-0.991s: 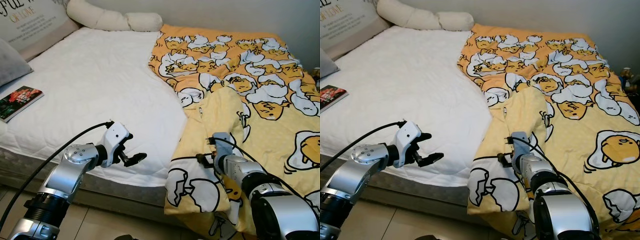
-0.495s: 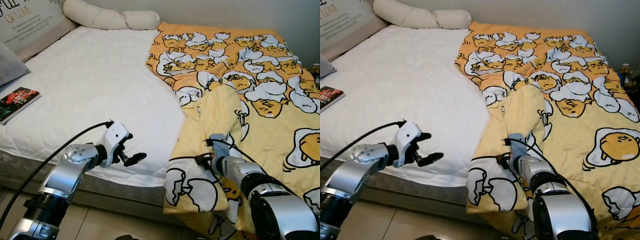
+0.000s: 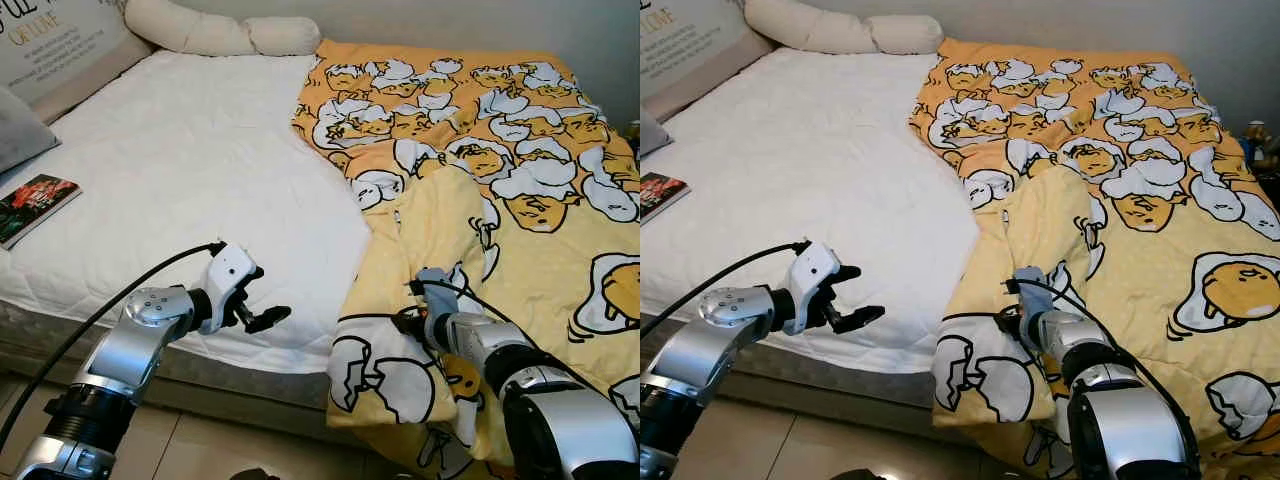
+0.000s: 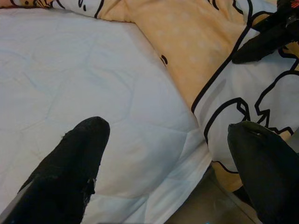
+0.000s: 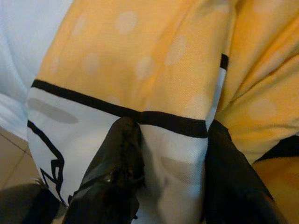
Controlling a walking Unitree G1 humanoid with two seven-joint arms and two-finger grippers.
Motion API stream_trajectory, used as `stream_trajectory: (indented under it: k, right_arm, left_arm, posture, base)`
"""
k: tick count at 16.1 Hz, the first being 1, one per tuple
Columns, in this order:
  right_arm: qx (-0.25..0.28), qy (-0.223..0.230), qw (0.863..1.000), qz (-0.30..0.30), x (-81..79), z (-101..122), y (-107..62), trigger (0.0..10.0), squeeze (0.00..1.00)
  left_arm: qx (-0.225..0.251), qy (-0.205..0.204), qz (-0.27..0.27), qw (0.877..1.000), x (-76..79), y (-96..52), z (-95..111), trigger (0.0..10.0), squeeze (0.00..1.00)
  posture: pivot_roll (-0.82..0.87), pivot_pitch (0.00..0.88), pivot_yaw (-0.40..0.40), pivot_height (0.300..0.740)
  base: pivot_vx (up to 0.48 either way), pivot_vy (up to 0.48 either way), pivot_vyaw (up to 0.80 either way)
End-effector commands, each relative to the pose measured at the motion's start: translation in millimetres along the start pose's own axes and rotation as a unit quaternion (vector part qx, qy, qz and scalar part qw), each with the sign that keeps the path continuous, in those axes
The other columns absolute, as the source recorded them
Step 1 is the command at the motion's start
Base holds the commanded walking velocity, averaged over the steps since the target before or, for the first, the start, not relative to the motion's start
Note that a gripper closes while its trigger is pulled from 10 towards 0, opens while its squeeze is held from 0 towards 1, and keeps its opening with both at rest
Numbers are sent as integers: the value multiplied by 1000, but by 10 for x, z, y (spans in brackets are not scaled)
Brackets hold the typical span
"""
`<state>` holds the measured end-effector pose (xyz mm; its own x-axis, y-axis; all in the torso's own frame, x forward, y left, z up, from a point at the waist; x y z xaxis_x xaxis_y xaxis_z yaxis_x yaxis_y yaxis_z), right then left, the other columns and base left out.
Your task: Clean up the room
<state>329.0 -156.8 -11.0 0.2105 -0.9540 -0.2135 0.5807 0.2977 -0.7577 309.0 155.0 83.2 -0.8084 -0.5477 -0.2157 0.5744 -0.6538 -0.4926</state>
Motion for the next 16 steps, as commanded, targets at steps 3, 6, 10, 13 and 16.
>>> stream_trajectory:
  k: [3, 6, 10, 13, 16]
  right_arm:
    - [-12, -45, 999, 14, -40, 64, -12, 0, 0]
    - [-13, -64, 998, 19, -17, 97, -37, 0, 0]
    - [-6, -73, 997, 37, -4, 135, -74, 0, 0]
    - [2, -84, 995, 50, -52, 199, -81, 0, 0]
    - [43, -114, 986, 114, -361, 414, -77, 0, 0]
  left_arm:
    - [-8, 10, 4, 1000, -16, -12, -1, 10000, 0]
    - [-8, 10, 6, 1000, -13, -14, -9, 10000, 0]
    - [-10, 6, 10, 1000, -11, -22, -35, 10000, 0]
    - [-12, 5, 10, 1000, -8, -26, -47, 10000, 0]
    - [-22, -2, 1, 1000, 14, -80, -110, 10000, 0]
  posture:
    - [-8, 0, 46, 740]
    - [-10, 0, 40, 740]
    - [-18, 0, 36, 740]
    - [-19, 0, 34, 740]
    - [-18, 0, 33, 740]
  base:
    - [0, 0, 0]
    - [0, 0, 0]
    - [0, 0, 0]
    - [0, 0, 0]
    - [0, 0, 0]
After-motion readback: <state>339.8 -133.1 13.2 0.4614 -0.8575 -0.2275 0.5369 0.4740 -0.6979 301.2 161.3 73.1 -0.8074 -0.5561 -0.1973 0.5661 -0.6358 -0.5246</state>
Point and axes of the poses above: a point about 5 cm out from each wrist's last joint towards the gripper, its own y axis pointing out of the wrist towards the gripper, its own z axis along the axis of the wrist's last joint, x = y × z, the point moved 3 cm from there along y, pointing out of the wrist towards the gripper, and after that the axes turned 7 degrees about y, right-handed, at the moved point
